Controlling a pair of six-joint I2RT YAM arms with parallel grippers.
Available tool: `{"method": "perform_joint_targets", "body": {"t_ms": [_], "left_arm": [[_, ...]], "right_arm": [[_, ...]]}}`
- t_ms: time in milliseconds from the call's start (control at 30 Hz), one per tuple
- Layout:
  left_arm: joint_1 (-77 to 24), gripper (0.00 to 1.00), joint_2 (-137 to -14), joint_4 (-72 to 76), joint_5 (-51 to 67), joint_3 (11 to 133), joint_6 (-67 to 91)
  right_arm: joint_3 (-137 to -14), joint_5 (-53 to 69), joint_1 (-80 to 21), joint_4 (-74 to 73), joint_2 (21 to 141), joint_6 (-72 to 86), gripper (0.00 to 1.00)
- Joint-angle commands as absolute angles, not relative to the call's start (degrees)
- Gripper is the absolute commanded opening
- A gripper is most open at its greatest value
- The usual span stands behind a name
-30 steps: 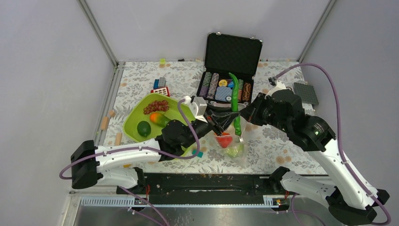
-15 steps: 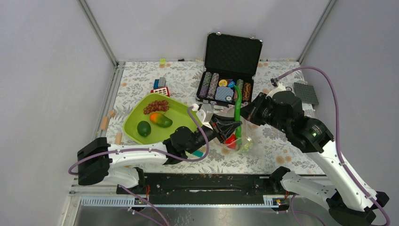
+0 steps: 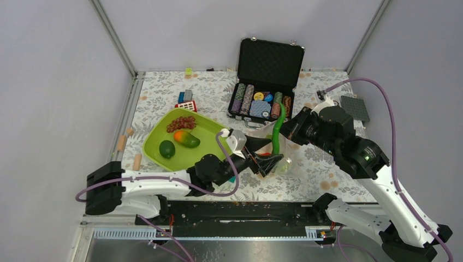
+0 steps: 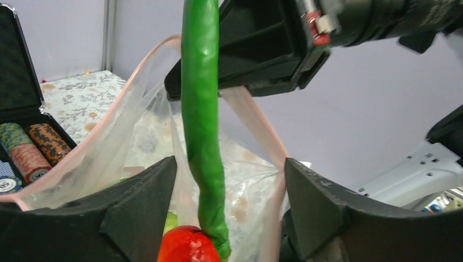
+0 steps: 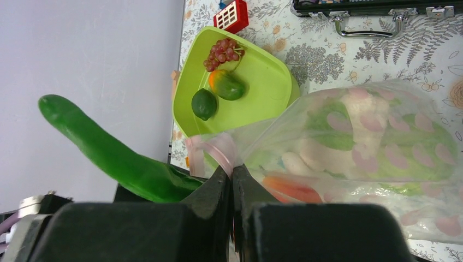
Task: Place the food in the zip-top bag and seal the zipper
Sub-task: Place the fake vegetable in the zipper food storage bag, then adjust the zipper food storage bag at the center of the board.
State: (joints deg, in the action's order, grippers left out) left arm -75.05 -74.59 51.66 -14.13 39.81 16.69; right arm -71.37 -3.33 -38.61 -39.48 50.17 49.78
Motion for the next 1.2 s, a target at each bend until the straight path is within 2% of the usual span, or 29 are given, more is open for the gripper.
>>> {"method": "perform_joint_targets", "body": {"t_ms": [0, 33, 67, 267, 433, 500, 667, 833, 900, 967, 1000, 1033, 1067, 1100, 1167], "left_arm": [[-76.1, 0.83, -67.5, 46.7, -14.6, 40.7, 15.1], [-76.0, 0.95, -66.1, 43.7, -14.7, 41.2, 15.4], [-76.0, 0.98, -64.5, 40.5, -15.2, 41.9, 16.3], [-76.0, 0.99, -55.3, 16.0, -25.7, 47.3, 22.9], [-75.7, 0.99, -55.6, -11.6, -39.7, 56.9, 29.7], [-74.6, 0.99, -58.0, -17.7, -40.4, 60.2, 30.2], [-70.2, 0.98, -65.1, -24.5, -29.6, 65.9, 31.2], [-66.7, 0.79, -68.7, -24.4, -28.1, 67.2, 32.4], [-66.1, 0.68, -69.0, -22.8, -28.1, 66.9, 32.2], [-65.9, 0.50, -69.2, -21.0, -28.1, 66.9, 31.5], [-65.9, 0.38, -69.4, -20.3, -28.1, 67.1, 31.0], [-65.8, 0.24, -69.6, -20.0, -28.1, 67.5, 30.5], [-65.9, 0.04, -69.9, -20.0, -28.2, 68.0, 30.3], [-65.8, 0.00, -70.1, -20.3, -28.2, 68.6, 30.0], [-65.8, 0.00, -70.1, -21.3, -28.8, 69.7, 30.2]], "right_arm": [[-71.7, -3.3, -38.5, -33.6, 49.1, 49.8, 0.00], [-71.6, -3.4, -38.4, -33.6, 49.1, 49.6, 0.00], [-71.6, -3.6, -38.4, -33.6, 49.0, 49.4, 0.00], [-72.1, -3.5, -38.4, -35.4, 49.4, 46.8, 0.00], [-72.3, -2.7, -38.5, -36.4, 49.5, 44.4, 0.00], [-72.2, -1.7, -38.4, -36.5, 49.5, 43.7, 0.00], [-71.7, 1.0, -38.5, -36.2, 49.7, 42.5, 0.00], [-71.1, 4.5, -38.4, -34.7, 49.6, 41.4, 0.00], [-70.9, 5.2, -38.5, -34.7, 49.6, 40.8, 0.00], [-70.7, 5.8, -38.5, -35.0, 49.7, 40.0, 0.00], [-70.6, 6.0, -38.5, -35.2, 49.8, 39.5, 0.00], [-70.7, 6.4, -38.5, -35.5, 50.0, 38.6, 0.00], [-70.7, 6.8, -38.5, -35.9, 50.5, 36.8, 0.00], [-70.7, 7.0, -38.5, -36.5, 50.9, 35.1, 0.00], [-70.6, 7.1, -38.4, -37.5, 51.8, 31.1, 0.00]]}}
